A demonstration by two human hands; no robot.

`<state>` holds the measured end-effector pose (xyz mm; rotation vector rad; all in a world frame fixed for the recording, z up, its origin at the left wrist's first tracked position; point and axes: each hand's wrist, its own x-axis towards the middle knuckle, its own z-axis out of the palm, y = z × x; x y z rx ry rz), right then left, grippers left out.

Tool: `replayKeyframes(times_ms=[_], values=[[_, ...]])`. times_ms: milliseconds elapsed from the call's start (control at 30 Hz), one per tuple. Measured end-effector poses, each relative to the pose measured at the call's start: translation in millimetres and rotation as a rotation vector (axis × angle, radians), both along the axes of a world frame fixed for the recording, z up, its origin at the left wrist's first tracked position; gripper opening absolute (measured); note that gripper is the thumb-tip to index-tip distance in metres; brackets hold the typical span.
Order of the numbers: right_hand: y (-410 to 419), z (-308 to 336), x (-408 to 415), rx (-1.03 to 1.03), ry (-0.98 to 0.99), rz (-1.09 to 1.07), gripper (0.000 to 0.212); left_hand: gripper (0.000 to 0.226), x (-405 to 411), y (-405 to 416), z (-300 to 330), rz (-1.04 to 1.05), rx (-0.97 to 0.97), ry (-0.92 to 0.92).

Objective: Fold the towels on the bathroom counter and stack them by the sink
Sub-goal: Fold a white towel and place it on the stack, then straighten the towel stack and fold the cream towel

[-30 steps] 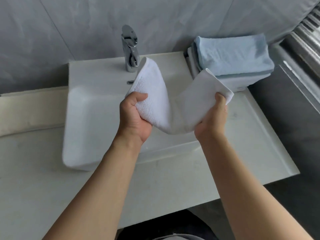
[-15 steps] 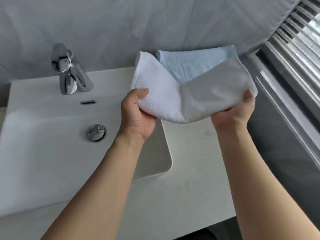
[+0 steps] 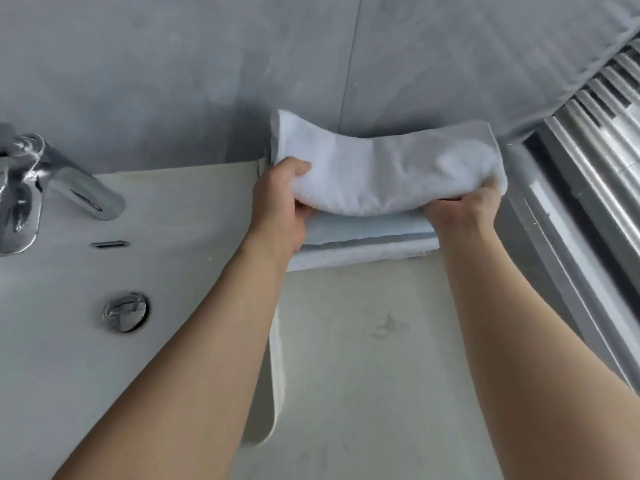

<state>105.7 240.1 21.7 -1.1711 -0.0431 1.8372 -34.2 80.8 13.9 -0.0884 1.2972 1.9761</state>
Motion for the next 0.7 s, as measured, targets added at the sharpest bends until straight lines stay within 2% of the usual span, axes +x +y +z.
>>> replayKeyframes(times_ms=[67, 133, 233, 333, 433, 467, 500, 567, 600, 700], values=[[-1, -11, -4, 0.005, -0.211, 0.052, 0.034, 0.026, 3, -4, -14, 0.052, -0.23, 0.069], [0, -21, -7, 0.005, -0.307, 0.033, 0.013, 0.018, 10, -7, -22, 0.109, -0.317, 0.166], [-2, -25, -10, 0.02, -0.42, 0.018, 0.011, 0.039, 23, -9, -27, 0.172, -0.354, 0.347], [-4, -28, -7, 0.12, -0.582, -0.038, 0.038, 0.042, 25, -14, -30, 0.188, -0.487, 0.515], [-9, -35, -2, 0.293, -0.721, -0.045, 0.069, 0.027, 23, -19, -36, 0.158, -0.706, 0.678], [-12, -39, 0, 0.365, -0.838, -0.001, 0.077, 0.015, 24, -20, -38, 0.136, -0.758, 0.703], [-16, -43, 2, 0.449, -1.005, 0.086, 0.08, 0.013, 25, -21, -41, 0.103, -0.8, 0.714], [-27, -53, 5, 0.585, -1.343, 0.322, 0.081, 0.04, 28, -23, -45, 0.022, -0.858, 0.761], [-34, -58, 6, 0.629, -1.45, 0.432, 0.078, 0.043, 29, -24, -46, -0.012, -0.89, 0.808], [-53, -68, 10, 0.697, -1.536, 0.638, 0.07, 0.038, 28, -29, -47, -0.06, -0.913, 0.849]])
